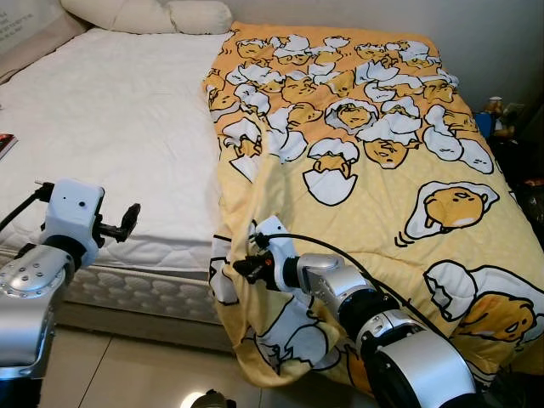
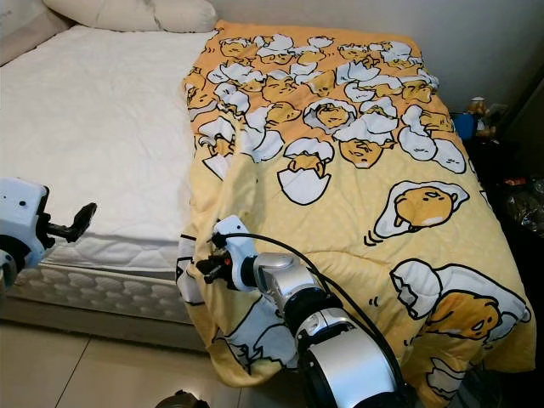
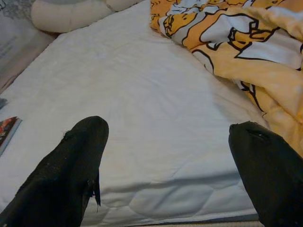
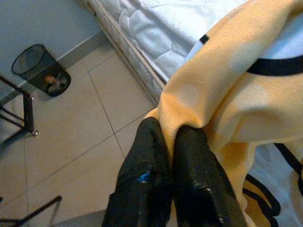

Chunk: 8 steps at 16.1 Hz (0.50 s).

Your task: Clean up the room

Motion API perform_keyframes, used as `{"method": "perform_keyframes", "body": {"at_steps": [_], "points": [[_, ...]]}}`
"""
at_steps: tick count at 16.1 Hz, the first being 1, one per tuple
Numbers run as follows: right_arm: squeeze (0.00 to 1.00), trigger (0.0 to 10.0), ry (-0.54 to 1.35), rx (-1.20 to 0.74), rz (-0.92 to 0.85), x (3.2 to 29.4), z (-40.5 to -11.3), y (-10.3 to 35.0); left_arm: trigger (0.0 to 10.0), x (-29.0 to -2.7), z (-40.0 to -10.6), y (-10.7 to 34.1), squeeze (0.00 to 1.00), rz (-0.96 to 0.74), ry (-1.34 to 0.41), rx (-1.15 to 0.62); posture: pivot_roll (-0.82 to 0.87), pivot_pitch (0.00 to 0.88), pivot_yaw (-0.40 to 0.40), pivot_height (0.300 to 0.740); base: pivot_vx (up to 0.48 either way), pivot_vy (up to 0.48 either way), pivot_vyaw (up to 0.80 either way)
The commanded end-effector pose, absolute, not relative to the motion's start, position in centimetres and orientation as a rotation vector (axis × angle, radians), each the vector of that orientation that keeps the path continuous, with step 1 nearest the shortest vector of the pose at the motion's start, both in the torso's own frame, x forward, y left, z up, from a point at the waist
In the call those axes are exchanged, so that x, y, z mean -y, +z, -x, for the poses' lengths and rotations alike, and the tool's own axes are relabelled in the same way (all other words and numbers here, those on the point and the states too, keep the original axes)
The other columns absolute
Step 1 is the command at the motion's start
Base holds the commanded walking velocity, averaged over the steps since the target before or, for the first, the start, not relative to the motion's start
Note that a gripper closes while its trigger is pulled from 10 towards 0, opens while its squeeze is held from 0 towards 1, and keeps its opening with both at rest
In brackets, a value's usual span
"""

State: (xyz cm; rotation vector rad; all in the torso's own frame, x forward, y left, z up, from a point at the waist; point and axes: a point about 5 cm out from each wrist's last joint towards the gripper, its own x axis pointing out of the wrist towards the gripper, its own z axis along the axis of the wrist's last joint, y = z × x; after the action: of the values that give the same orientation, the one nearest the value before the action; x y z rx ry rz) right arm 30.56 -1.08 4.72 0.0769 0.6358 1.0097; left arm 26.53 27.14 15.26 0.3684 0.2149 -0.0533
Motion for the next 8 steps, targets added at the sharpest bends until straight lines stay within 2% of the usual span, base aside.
{"method": "perform_keyframes", "body": {"at_steps": [1,5,8], "points": [[1.0,10.0,1.173,-0.576,-0.225,-6.5,-27.7,6.7,10.0,-26.4,-26.9,14.9,0.0,-0.367,-0.083,-0.221,0.07,0.0,0.01,0.74,0.0,0.0,0.0],[1.0,10.0,1.103,-0.543,-0.194,-3.7,-29.2,6.4,10.0,-24.5,-27.3,13.9,0.0,-0.344,-0.194,-0.253,0.05,0.0,0.026,0.74,0.0,0.0,0.0],[1.0,10.0,0.917,-0.56,-0.126,1.9,-31.1,5.1,10.0,-23.1,-27.5,13.0,0.0,-0.33,-0.279,-0.285,0.03,0.0,0.031,0.74,0.0,0.0,0.0]]}}
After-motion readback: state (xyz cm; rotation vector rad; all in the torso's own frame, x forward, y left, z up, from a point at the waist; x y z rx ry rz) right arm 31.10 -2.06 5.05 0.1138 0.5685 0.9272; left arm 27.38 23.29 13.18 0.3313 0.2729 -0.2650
